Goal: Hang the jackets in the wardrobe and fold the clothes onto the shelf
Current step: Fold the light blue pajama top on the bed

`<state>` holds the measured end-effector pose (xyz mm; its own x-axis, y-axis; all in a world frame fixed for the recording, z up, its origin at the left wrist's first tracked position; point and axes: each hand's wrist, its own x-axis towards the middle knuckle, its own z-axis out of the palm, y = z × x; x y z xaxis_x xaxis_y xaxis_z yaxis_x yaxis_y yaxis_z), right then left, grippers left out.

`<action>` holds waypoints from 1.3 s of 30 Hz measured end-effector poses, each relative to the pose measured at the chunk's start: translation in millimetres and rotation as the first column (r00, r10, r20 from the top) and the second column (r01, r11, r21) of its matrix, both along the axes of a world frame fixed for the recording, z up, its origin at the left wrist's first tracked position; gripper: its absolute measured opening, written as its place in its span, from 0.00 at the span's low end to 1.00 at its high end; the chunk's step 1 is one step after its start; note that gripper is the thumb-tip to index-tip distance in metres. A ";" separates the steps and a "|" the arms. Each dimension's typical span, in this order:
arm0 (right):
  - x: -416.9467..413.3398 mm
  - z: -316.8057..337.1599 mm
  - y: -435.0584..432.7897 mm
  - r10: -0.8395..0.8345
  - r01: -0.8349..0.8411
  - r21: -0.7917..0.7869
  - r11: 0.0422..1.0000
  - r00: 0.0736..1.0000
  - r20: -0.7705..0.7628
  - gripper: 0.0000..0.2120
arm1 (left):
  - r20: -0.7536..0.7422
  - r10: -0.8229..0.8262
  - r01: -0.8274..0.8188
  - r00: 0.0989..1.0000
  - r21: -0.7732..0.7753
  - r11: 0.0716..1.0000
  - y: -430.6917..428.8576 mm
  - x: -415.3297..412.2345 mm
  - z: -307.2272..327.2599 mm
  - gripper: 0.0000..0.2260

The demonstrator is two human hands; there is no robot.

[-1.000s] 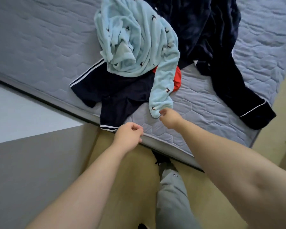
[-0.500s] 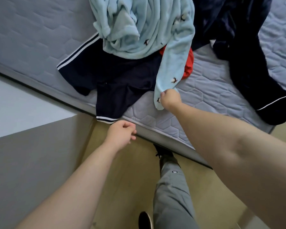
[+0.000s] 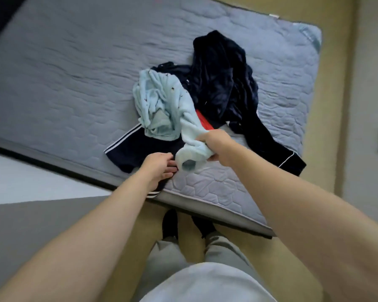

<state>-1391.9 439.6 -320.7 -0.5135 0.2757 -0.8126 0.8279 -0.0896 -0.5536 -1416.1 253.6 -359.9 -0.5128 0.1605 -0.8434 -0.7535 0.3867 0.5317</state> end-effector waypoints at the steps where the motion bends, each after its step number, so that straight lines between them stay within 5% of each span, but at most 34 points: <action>1: 7.6 24.6 -4.9 0.033 -0.031 0.021 0.999 0.997 -0.071 0.13 | 0.025 0.032 -0.033 0.999 0.030 0.999 0.3 -4.8 9.1 0.14; 4: 34.8 89.7 -22.9 0.184 -0.157 0.120 0.980 0.946 -0.267 0.07 | 0.236 0.137 -0.194 0.962 0.239 0.951 2.4 -17.4 31.4 0.28; 8: 72.7 144.6 -45.1 0.443 -0.378 0.247 0.892 0.837 -0.320 0.06 | 0.365 0.076 -0.233 0.928 0.410 0.882 10.7 -20.6 63.1 0.37; 13: 114.5 159.1 -49.2 0.471 -0.373 0.335 0.865 0.835 -0.286 0.10 | 0.193 0.078 -0.137 0.978 0.314 0.940 20.6 -5.2 99.1 0.09; 17: 141.7 153.5 -43.4 0.402 -0.352 0.228 0.908 0.886 -0.232 0.10 | -0.052 0.159 -0.137 0.986 0.288 0.948 20.3 0.0 130.2 0.06; 21: 155.3 144.1 -37.5 0.158 -0.160 0.009 0.987 0.964 -0.215 0.09 | -0.265 0.285 -0.145 0.921 0.446 0.883 18.4 14.0 185.3 0.08; 23: 160.0 138.8 -34.8 0.128 -0.107 0.113 0.988 0.971 -0.201 0.09 | -0.266 0.302 -0.116 0.915 0.543 0.832 18.1 25.3 215.4 0.05; 24: 162.2 135.6 -32.6 0.129 -0.091 0.198 0.976 0.974 -0.187 0.13 | -0.264 0.284 -0.080 0.922 0.587 0.806 16.7 31.4 230.1 0.05; 28: 160.3 129.0 -20.6 0.153 -0.070 0.426 0.902 0.975 -0.164 0.56 | -0.314 0.127 0.169 0.941 0.762 0.625 7.7 49.5 280.5 0.15; 30: 155.4 126.3 -14.4 0.171 -0.072 0.502 0.862 0.973 -0.154 0.62 | -0.298 0.115 0.216 0.948 0.864 0.455 5.8 56.5 298.2 0.14; 32: 151.4 125.0 -10.8 0.192 -0.070 0.496 0.865 0.961 -0.199 0.49 | -0.291 0.153 0.214 0.944 0.897 0.386 4.4 59.8 309.5 0.14; 35: 146.8 129.6 -6.6 0.221 -0.033 0.473 0.880 0.911 -0.348 0.06 | -0.367 0.118 0.289 0.923 0.861 0.418 -0.2 56.3 317.5 0.18; 36: 144.4 134.1 -3.2 0.220 -0.008 0.492 0.871 0.900 -0.376 0.00 | -0.400 0.105 0.312 0.910 0.830 0.462 -1.6 51.8 317.7 0.18; 39: 134.2 159.8 10.8 0.085 0.157 0.475 0.866 0.889 -0.450 0.06 | -0.566 0.106 0.289 0.817 0.562 0.775 -2.0 36.1 306.9 0.15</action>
<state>-1257.6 450.4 -161.0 -0.7627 0.5952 -0.2530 0.4840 0.2658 -0.8337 -1379.9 251.6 -53.1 -0.7932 0.5952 -0.1284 -0.2392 -0.1108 0.9646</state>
